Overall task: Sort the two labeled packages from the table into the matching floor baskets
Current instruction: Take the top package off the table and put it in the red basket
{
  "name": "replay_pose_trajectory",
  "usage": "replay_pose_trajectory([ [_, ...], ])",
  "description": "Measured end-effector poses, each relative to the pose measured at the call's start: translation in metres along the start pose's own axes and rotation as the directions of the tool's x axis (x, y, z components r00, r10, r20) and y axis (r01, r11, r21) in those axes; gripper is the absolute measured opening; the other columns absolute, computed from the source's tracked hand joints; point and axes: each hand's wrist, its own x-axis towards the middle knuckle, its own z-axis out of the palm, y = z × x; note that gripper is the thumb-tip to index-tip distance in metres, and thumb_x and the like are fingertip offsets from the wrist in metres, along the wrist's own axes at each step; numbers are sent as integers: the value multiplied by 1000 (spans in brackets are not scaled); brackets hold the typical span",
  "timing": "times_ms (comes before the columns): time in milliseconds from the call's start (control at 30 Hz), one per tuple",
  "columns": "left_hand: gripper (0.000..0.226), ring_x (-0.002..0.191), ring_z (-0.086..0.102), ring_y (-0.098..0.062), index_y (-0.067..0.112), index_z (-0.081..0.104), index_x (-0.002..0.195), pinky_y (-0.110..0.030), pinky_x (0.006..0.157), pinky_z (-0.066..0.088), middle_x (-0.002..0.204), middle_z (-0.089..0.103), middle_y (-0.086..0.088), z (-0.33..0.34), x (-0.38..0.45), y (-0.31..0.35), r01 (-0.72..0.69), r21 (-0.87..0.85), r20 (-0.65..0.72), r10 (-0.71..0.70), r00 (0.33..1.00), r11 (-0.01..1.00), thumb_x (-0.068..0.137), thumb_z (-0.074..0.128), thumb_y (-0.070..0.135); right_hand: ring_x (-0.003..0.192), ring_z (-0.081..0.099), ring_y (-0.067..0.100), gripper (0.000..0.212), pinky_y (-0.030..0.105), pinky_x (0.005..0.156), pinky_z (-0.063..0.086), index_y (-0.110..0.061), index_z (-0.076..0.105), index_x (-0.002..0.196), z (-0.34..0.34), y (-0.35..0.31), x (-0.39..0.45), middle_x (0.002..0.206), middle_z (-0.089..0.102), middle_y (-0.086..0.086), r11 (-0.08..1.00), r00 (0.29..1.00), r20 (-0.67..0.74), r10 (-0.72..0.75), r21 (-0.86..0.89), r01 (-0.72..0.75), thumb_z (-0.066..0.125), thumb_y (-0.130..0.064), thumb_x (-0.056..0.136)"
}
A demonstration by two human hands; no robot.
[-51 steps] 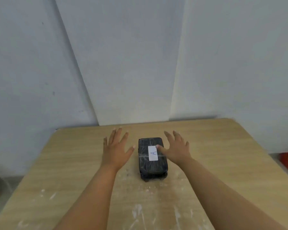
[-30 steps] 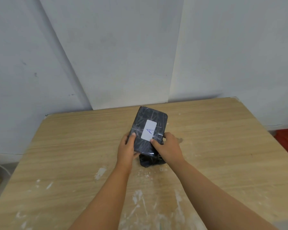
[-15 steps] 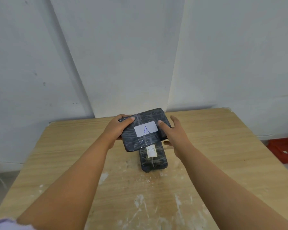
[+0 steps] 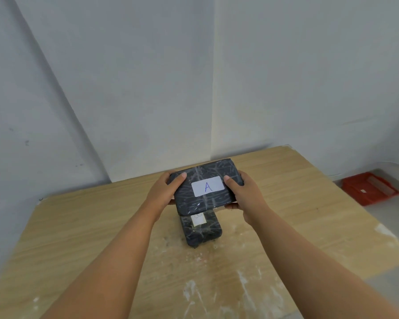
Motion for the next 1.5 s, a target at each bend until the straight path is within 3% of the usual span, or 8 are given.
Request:
replay_pose_trajectory([
  [100, 49, 111, 59, -17, 32, 43, 130, -40, 90, 53, 123, 58, 1, 25, 5, -5, -75, 62, 14, 75, 997, 995, 87, 53, 53, 81, 68, 20, 32, 39, 61, 59, -19, 52, 122, -28, 1, 3, 105, 67, 4, 1000, 995, -103, 9, 26, -6, 58, -30, 93],
  [267, 60, 132, 41, -11, 31, 25, 145, -32, 105, 35, 145, 42, 7, 90, 7, -2, -317, 273, 131, 291, 948, 908, 92, 42, 53, 81, 67, 20, 32, 39, 64, 59, -21, 52, 122, -97, 6, 4, 104, 67, 4, 998, 964, -264, 17, 61, -1, 59, -30, 92],
  [433, 52, 135, 39, -17, 23, 24, 146, -34, 109, 35, 150, 38, 0, 163, 20, 2, -562, 603, 288, 503, 815, 566, 98, 33, 42, 85, 68, 24, 37, 35, 57, 56, -20, 51, 126, -183, 20, 8, 108, 67, 7, 996, 903, -427, 56, 87, -20, 61, -31, 91],
  [600, 57, 138, 36, -22, 21, 21, 147, -47, 114, 30, 152, 37, -3, 261, 43, 6, -628, 752, 489, 467, 736, 203, 94, 26, 42, 85, 69, 25, 41, 36, 57, 57, -21, 50, 129, -287, 36, 14, 109, 68, 8, 991, 842, -529, 105, 131, -41, 61, -32, 91],
  [733, 61, 148, 18, -23, 27, 15, 149, -54, 118, 12, 159, 24, 1, 361, 46, 15, -626, 775, 542, 418, 729, 87, 93, 21, 51, 85, 70, 24, 39, 35, 57, 57, -22, 52, 126, -376, 38, 21, 107, 69, 7, 991, 806, -582, 110, 131, -40, 62, -32, 90],
  [967, 61, 150, -6, -19, 34, 0, 150, -54, 118, -4, 162, 0, 4, 529, 43, 45, -634, 753, 547, 369, 752, 176, 96, 26, 49, 83, 69, 23, 34, 33, 55, 56, -23, 53, 123, -521, 30, 32, 105, 69, 5, 994, 766, -635, 95, 100, -41, 60, -30, 91],
  [1100, 59, 149, -6, -18, 35, 3, 150, -53, 119, -3, 162, -1, 4, 599, 49, 50, -638, 732, 559, 324, 763, 238, 97, 28, 47, 85, 69, 22, 34, 36, 59, 59, -25, 52, 124, -588, 32, 42, 105, 68, 4, 993, 743, -660, 110, 113, -47, 60, -30, 91],
  [1500, 60, 150, -4, -22, 34, 7, 150, -54, 119, -4, 163, 2, 2, 789, 137, 73, -642, 733, 577, 293, 762, 226, 96, 30, 47, 80, 68, 19, 31, 34, 60, 58, -23, 52, 120, -767, 39, 157, 100, 68, 2, 984, 731, -661, 170, 157, -86, 60, -29, 92],
])
